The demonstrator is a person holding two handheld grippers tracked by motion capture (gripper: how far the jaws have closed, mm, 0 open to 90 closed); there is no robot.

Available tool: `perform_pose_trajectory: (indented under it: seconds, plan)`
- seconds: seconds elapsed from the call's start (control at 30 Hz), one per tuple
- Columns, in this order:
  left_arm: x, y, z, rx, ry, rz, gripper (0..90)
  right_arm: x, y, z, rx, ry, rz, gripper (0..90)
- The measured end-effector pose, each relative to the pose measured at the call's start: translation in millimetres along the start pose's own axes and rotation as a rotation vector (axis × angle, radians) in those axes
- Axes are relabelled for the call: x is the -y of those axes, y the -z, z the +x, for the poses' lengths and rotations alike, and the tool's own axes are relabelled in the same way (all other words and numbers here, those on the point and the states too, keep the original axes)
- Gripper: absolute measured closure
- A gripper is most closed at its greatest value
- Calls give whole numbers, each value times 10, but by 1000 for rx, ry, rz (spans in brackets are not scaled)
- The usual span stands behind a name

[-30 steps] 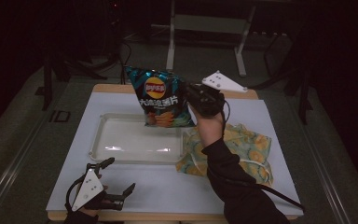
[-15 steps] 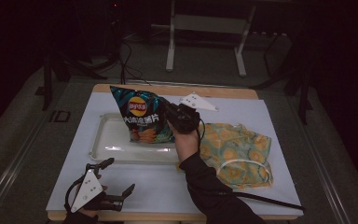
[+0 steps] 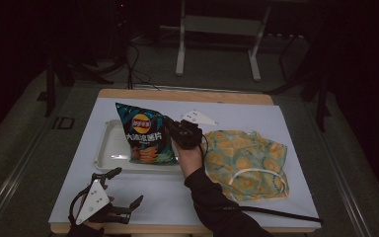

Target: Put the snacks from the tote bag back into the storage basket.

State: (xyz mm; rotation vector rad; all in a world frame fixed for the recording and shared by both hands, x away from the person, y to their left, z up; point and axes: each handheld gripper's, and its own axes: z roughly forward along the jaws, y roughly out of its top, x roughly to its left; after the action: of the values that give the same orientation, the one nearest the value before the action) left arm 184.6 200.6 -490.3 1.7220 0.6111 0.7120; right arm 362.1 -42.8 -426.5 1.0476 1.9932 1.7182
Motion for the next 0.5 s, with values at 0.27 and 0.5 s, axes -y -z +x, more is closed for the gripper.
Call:
perform_pose_trajectory:
  seconds: [0.27, 0.5]
  plan:
    - [3, -5, -1, 9, -7, 5, 0, 78, -90, -24, -31, 64, 93, 900]
    - [5, -16, -9, 16, -7, 11, 0, 99, -122, -103, -28, 61, 133, 900]
